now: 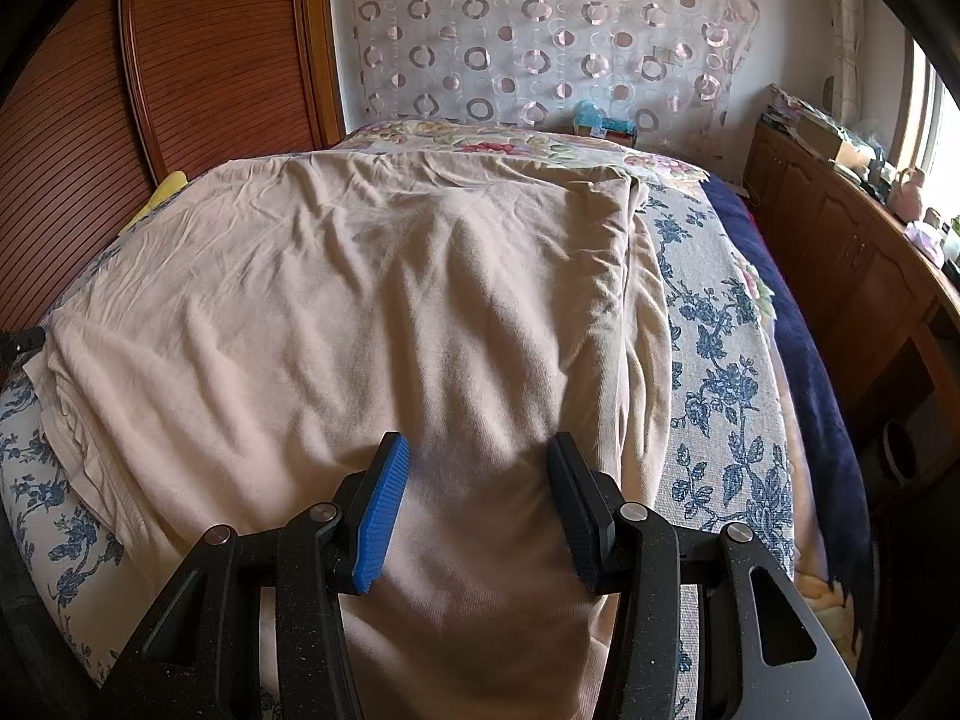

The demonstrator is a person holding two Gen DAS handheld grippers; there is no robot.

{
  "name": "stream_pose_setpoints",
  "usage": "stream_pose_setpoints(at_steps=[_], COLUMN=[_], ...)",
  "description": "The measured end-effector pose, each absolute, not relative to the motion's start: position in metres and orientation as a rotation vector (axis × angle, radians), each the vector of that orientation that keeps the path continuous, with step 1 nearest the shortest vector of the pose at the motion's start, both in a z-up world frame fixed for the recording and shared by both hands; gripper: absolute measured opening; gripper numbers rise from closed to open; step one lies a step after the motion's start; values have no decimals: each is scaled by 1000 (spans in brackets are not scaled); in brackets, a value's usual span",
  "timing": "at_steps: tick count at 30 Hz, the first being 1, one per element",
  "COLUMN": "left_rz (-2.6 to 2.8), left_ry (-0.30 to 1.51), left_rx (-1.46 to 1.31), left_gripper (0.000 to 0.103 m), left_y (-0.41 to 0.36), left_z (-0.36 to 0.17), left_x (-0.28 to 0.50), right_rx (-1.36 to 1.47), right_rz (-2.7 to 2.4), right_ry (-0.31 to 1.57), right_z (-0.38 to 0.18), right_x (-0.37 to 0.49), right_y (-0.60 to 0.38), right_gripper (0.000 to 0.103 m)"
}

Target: Fold small clothes

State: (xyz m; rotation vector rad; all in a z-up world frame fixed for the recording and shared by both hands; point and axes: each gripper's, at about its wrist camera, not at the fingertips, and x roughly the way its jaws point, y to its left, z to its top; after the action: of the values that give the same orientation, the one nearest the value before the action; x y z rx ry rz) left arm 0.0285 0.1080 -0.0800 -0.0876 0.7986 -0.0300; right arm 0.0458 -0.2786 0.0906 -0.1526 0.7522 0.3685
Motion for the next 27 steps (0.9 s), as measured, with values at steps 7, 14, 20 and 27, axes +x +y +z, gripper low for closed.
stream_pose_setpoints(at_steps=[7, 14, 20, 27], left_rz=[-60, -75, -69, -55], left_ry=[794, 841, 834, 808], left_rx=[-117, -92, -82, -68], left_gripper=[50, 51, 51, 52], left_y=[100, 87, 85, 81], left_z=[-80, -91, -91, -94], left_x=[51, 58, 55, 50], right_rx=[-150, -146, -141, -134], right_rz=[370, 371, 373, 376], right_ry=[752, 752, 752, 751], right_z=[91, 91, 91, 91], right_x=[45, 45, 45, 45], right_y=[-279, -280, -280, -280], right_gripper=[50, 50, 50, 50])
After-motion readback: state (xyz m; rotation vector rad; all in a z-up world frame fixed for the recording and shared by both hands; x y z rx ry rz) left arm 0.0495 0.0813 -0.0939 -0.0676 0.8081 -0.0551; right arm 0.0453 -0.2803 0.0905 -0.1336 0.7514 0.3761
